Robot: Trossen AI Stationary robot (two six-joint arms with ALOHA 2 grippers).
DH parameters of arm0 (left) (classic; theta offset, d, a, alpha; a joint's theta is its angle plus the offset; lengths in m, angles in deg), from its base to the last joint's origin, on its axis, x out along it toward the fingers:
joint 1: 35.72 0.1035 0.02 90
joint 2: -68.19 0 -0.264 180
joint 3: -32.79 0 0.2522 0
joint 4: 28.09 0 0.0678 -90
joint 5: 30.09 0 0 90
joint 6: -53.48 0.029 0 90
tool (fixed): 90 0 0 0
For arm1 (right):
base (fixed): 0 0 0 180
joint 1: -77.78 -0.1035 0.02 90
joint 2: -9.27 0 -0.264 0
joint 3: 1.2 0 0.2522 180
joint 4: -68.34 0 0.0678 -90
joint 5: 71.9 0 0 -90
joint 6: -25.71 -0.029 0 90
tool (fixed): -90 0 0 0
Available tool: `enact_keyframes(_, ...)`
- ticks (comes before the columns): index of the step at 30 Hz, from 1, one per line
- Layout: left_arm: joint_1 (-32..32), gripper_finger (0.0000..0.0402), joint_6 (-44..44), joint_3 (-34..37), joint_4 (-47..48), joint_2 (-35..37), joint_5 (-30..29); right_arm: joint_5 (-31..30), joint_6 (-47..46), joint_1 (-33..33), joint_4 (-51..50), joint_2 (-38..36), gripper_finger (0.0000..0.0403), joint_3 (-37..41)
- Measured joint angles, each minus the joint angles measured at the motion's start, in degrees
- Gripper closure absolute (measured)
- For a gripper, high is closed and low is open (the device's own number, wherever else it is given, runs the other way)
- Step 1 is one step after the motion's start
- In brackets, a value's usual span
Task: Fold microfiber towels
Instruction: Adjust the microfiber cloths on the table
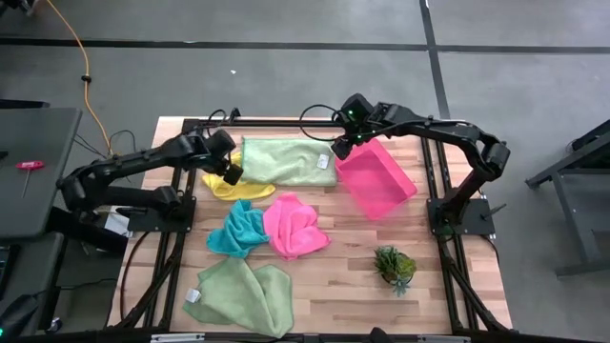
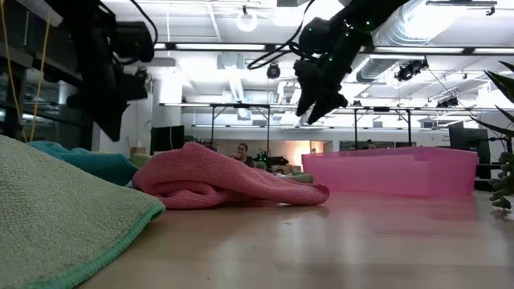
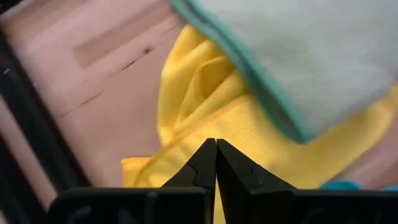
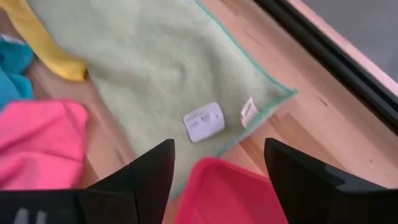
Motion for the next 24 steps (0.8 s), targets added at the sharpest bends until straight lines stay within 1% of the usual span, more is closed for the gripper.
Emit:
enact_keyframes(3,-1.8,0.0401,-5.5,0.0,0.8,-3.1,-5.3,0.1,0.0,0.0,1.8,0.0,0.0163,-0.1)
enact_keyframes(5,-2.6,0.0401,-8.2,-0.1,0.5,-4.8,-6.2,0.2,0.0,0.0,2.1,0.0,0.0163,-0.1)
enact_keyframes(7,-3.3,0.0401,-10.0,0.0,0.2,-6.9,-4.6,0.2,0.0,0.0,2.4,0.0,0.0163,-0.1)
enact_keyframes(13,-7.0,0.0401,-12.5,0.3,-0.3,-13.7,-2.4,0.4,0.0,0.0,2.3,0.0,0.0163,-0.1)
enact_keyframes(16,-9.6,0.0402,-14.6,1.2,0.3,-16.0,1.5,0.4,0.0,0.0,2.2,0.0,0.0163,-0.1)
enact_keyframes(19,-14.0,0.0402,-17.9,2.4,0.2,-16.2,5.7,0.9,0.5,0.0,2.2,0.0,0.0163,-0.1)
enact_keyframes(24,-25.4,0.0402,-28.5,5.0,0.2,-14.5,10.0,2.6,1.0,0.0,2.2,0.0,0.0163,-0.1)
